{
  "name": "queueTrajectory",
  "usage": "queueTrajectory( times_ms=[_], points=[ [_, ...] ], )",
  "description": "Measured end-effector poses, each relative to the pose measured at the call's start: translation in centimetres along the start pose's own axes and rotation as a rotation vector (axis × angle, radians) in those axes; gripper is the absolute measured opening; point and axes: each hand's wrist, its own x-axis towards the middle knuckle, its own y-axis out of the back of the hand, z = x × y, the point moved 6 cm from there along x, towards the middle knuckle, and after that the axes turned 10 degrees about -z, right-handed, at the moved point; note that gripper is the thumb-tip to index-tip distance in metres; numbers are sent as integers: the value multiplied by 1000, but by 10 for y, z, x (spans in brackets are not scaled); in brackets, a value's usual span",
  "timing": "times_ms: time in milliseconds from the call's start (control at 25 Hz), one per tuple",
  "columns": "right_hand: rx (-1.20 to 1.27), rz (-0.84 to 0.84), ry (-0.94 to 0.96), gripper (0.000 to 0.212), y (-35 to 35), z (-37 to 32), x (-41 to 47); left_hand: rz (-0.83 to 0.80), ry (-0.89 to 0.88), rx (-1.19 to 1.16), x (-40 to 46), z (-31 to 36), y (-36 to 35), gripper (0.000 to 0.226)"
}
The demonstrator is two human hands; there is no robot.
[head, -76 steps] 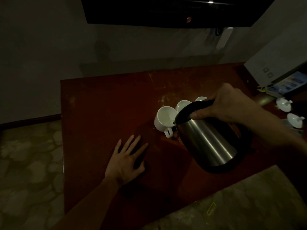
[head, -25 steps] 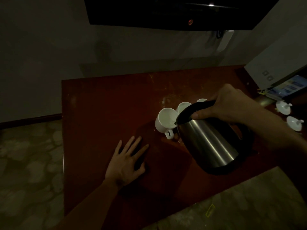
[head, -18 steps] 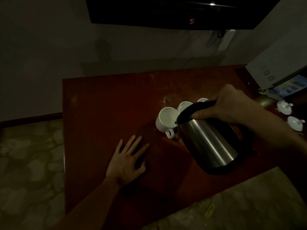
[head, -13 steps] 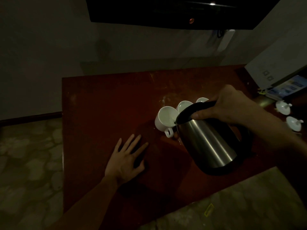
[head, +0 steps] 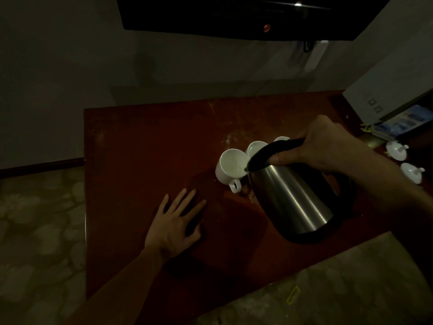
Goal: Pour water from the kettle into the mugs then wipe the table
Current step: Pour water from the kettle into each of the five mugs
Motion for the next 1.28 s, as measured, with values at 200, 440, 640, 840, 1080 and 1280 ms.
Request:
queueTrajectory(
  times_ms=[200, 440, 640, 840, 1080, 1280],
  points=[
    [-18, -39, 14, 68, 2, -8, 0, -10, -7, -12, 0, 0, 2, 67],
    [-41, -61, 30, 90, 1, -14, 1, -7, -1, -12, 0, 0, 1, 67],
    [-37, -55, -6, 69, 2, -10, 6, 7, -1, -15, 0, 0, 3, 66],
    [-15, -55, -14, 74, 1, -9, 8, 19, -5, -10, 0, 0, 1, 65],
    [-35, -67, 2, 74, 2, -11, 10, 27, -4, -18, 0, 1, 2, 64],
    [-26, -59, -7, 58, -1, -8, 9, 26, -1, -15, 0, 0, 0, 65]
  ],
)
